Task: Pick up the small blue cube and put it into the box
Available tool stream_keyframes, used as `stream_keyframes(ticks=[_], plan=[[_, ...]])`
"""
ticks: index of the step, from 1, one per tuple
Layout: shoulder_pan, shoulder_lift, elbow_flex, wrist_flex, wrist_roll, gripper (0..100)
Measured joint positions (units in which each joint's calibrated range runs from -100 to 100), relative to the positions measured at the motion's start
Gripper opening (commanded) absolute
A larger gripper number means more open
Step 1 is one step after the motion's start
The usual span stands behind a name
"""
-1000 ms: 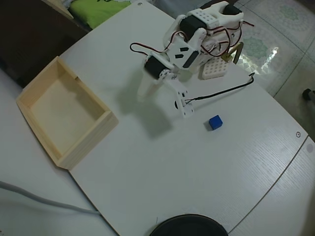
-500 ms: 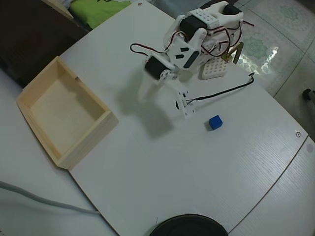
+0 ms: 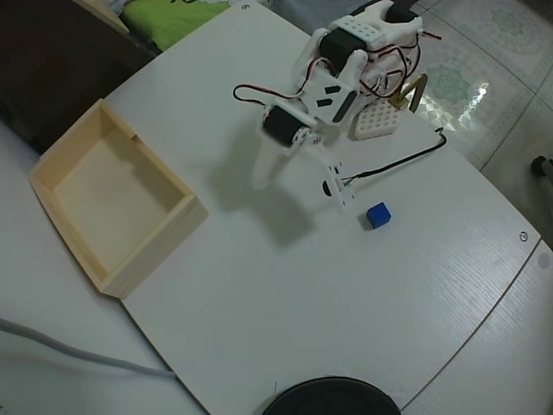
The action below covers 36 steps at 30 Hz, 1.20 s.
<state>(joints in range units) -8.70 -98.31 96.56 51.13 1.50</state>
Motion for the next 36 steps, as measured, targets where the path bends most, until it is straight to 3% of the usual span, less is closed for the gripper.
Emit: stream_keyframes(ticks=[10, 19, 25, 29, 36], plan=[[-0.07, 1.52, -27.78, 9.47, 0.0, 2], [-0.07, 21.75, -65.34, 21.66, 0.0, 2], [-3.02, 38.09, -96.65, 35.99, 0.0, 16], [-6.12, 46.3, -114.03, 46.14, 0.0, 18], [-8.62, 50.78, -114.03, 48.1, -0.11, 18]])
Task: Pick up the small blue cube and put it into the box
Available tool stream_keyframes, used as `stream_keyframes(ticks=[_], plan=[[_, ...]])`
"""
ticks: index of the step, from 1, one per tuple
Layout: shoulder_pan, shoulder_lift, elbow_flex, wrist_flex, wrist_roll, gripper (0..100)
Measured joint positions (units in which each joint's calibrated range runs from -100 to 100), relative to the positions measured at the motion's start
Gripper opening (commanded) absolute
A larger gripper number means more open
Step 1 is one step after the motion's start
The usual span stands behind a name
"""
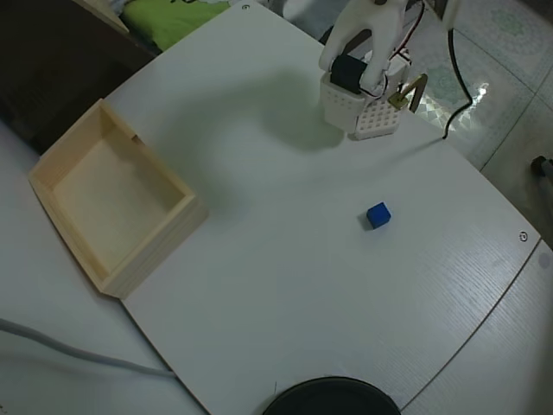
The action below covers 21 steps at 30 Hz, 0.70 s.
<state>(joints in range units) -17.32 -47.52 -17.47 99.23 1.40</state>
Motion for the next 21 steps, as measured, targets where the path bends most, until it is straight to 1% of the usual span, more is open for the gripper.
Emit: stream_keyframes(ticks=[10, 13, 21], plan=[[-11.86, 0.85, 29.32, 0.0, 0.0, 18], [-16.8, 0.85, 36.83, 0.0, 0.11, 18], [-26.16, 0.93, 39.91, 0.0, 1.11, 18]])
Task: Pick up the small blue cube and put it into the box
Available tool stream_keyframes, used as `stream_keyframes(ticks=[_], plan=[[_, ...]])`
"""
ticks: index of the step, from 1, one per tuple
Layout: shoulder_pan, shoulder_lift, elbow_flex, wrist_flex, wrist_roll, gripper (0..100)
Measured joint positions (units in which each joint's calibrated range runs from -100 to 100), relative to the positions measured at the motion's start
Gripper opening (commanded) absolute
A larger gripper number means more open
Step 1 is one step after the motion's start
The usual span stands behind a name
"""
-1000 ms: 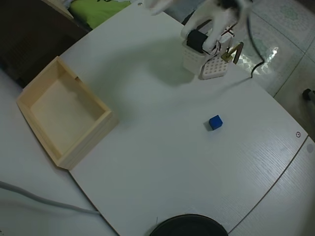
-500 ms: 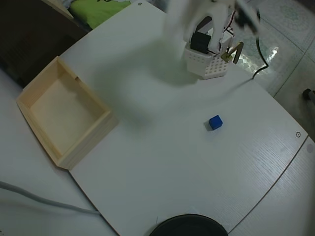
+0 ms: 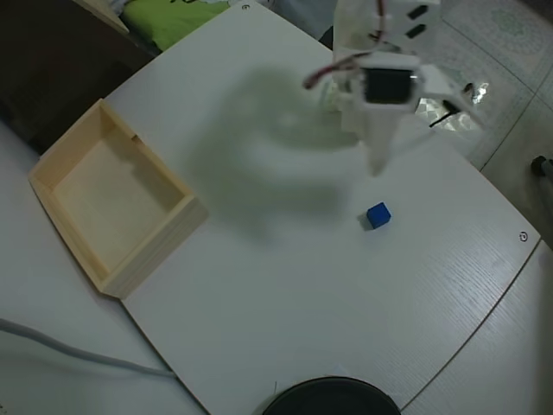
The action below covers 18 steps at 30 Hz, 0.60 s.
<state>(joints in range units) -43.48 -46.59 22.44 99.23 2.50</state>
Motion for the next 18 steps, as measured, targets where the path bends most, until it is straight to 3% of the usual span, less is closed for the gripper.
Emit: stream_keyframes(ticks=[10, 18], plan=[[-5.31, 0.17, 1.99, -1.79, 1.11, 18], [-6.56, 0.17, 13.39, -10.23, 3.53, 18]])
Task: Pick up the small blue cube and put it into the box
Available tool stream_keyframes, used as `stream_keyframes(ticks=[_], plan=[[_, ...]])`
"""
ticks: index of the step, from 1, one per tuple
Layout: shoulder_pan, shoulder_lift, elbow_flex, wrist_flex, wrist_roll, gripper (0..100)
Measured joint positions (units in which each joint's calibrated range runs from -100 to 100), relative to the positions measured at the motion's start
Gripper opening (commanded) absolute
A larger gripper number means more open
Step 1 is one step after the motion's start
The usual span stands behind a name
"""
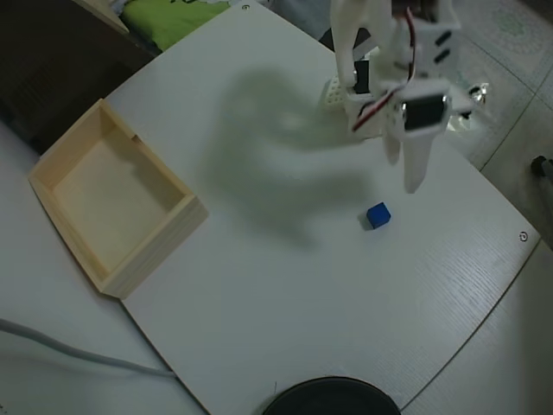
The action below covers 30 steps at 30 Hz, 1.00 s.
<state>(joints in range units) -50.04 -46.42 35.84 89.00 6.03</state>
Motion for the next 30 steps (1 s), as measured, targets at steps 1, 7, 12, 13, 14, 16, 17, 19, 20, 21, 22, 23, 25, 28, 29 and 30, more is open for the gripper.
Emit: stream_keyframes(ticks=[1, 7, 12, 13, 14, 16, 17, 19, 20, 21, 22, 23, 25, 28, 29, 30], plan=[[-0.29, 0.08, 1.36, -1.19, 0.42, 18], [-0.29, 1.61, 6.97, -6.23, 3.26, 18], [0.07, 5.08, 7.42, -8.96, 5.95, 18], [-0.15, 5.84, 7.42, -9.04, 6.37, 18], [-0.37, 6.86, 7.42, -9.04, 7.16, 18], [-0.22, 9.14, 8.14, -9.04, 8.63, 18], [0.0, 10.83, 8.78, -9.04, 9.21, 18], [0.37, 14.3, 9.5, -9.04, 10.63, 18], [0.15, 16.0, 9.68, -9.13, 10.95, 18], [-0.07, 17.52, 9.68, -9.13, 11.42, 18], [-0.29, 19.21, 9.68, -9.13, 11.63, 18], [-0.37, 20.74, 9.68, -9.3, 11.85, 18], [-0.22, 23.11, 9.68, -9.55, 12.0, 18], [-0.22, 25.65, 9.23, -9.64, 12.0, 19], [-0.29, 26.24, 8.6, -9.64, 12.0, 19], [-0.37, 26.91, 7.96, -9.72, 12.0, 19]])
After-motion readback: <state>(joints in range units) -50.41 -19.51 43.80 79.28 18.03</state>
